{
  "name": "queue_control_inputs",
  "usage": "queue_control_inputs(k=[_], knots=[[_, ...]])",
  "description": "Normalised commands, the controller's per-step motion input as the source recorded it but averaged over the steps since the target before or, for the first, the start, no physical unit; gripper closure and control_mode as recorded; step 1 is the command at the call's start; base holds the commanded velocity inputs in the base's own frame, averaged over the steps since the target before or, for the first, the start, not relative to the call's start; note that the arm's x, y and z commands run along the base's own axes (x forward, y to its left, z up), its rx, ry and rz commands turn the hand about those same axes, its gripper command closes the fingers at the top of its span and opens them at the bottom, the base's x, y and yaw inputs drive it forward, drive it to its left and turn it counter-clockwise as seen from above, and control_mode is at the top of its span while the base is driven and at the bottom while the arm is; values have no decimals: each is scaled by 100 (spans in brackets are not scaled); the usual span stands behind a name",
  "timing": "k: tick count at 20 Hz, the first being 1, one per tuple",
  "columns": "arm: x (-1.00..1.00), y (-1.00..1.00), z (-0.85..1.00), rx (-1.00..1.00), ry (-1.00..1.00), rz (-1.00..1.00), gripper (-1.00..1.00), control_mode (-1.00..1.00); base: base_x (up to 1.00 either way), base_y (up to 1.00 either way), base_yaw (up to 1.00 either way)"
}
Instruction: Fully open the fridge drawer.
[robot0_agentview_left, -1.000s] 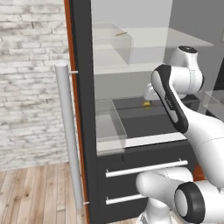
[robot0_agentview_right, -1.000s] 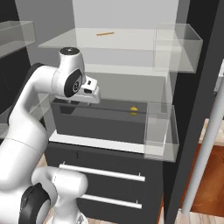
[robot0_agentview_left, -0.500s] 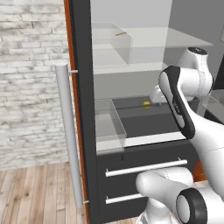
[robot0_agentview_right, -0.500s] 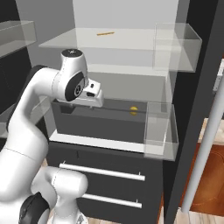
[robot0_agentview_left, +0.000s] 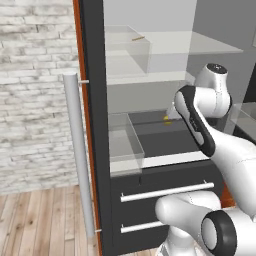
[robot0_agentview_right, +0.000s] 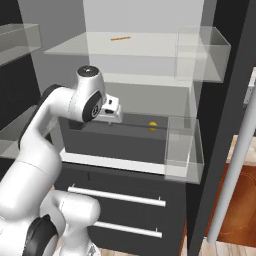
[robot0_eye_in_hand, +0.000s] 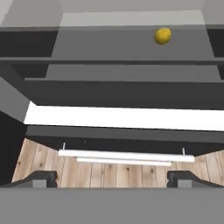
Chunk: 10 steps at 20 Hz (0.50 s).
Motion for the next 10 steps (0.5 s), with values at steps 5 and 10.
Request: queue_control_inputs(k=[5, 10], knots=[[73, 0, -26, 0, -16, 0, -100, -100, 0, 0, 0], [53, 0, -16, 0, -10, 0, -100, -100, 0, 0, 0]])
